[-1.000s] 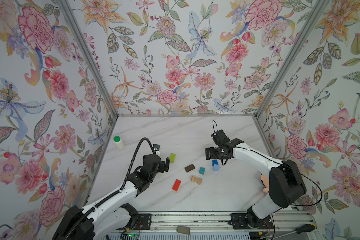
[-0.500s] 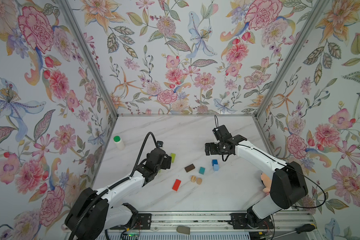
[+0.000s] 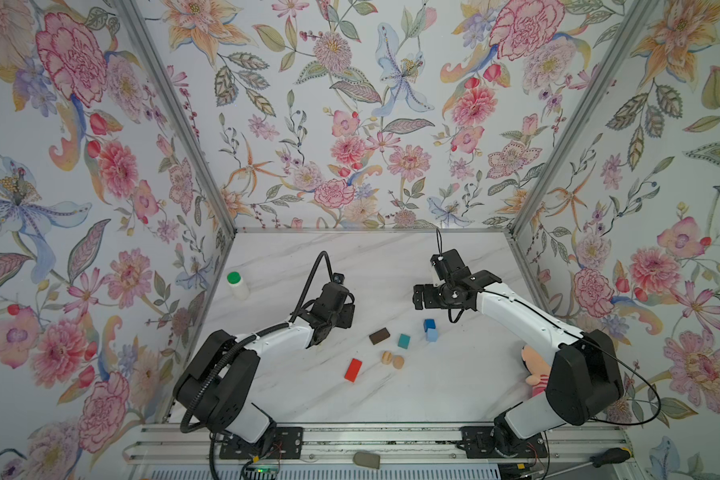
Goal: Build the wood block tower
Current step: 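Lower the left gripper onto a lime-green bar and close on it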
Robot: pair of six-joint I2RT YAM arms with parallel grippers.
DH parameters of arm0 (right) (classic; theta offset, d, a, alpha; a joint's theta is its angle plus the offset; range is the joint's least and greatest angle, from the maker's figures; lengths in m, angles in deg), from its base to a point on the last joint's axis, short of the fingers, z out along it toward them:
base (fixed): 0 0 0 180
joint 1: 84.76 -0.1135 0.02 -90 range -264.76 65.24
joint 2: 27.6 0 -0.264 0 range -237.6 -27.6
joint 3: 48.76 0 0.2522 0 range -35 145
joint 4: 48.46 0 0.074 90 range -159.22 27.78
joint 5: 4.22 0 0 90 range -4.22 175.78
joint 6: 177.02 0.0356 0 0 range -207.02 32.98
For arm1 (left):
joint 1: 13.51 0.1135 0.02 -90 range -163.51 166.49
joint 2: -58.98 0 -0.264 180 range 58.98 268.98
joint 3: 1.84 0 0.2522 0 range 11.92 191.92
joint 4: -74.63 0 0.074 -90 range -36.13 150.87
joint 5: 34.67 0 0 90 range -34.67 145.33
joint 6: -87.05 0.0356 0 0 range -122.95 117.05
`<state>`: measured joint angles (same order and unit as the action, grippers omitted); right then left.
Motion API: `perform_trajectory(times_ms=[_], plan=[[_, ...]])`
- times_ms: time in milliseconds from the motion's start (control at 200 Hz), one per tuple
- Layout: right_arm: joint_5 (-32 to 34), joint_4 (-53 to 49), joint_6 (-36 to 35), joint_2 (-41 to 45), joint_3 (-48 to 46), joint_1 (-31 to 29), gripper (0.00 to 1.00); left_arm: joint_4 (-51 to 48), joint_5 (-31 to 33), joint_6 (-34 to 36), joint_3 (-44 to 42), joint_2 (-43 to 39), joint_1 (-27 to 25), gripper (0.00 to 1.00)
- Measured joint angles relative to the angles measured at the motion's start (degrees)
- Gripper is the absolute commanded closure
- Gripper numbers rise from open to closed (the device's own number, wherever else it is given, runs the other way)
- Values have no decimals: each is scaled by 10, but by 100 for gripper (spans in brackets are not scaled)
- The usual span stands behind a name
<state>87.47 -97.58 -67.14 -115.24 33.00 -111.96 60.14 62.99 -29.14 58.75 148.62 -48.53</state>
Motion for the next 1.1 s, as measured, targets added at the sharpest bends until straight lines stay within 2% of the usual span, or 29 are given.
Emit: perform_trajectory(times_ms=[185,505,746,976,1101], plan=[[-9,0,0,15,-17,7,1,4,0,0,10,47,-10,38],[-13,0,0,23,-32,7,1,8,0,1,14,76,-10,45],[-14,0,0,27,-32,8,1,9,0,3,38,108,-10,46],[-13,0,0,32,-33,15,1,8,0,12,69,131,-10,55],[-13,0,0,32,-33,18,1,7,0,13,72,138,-10,55]])
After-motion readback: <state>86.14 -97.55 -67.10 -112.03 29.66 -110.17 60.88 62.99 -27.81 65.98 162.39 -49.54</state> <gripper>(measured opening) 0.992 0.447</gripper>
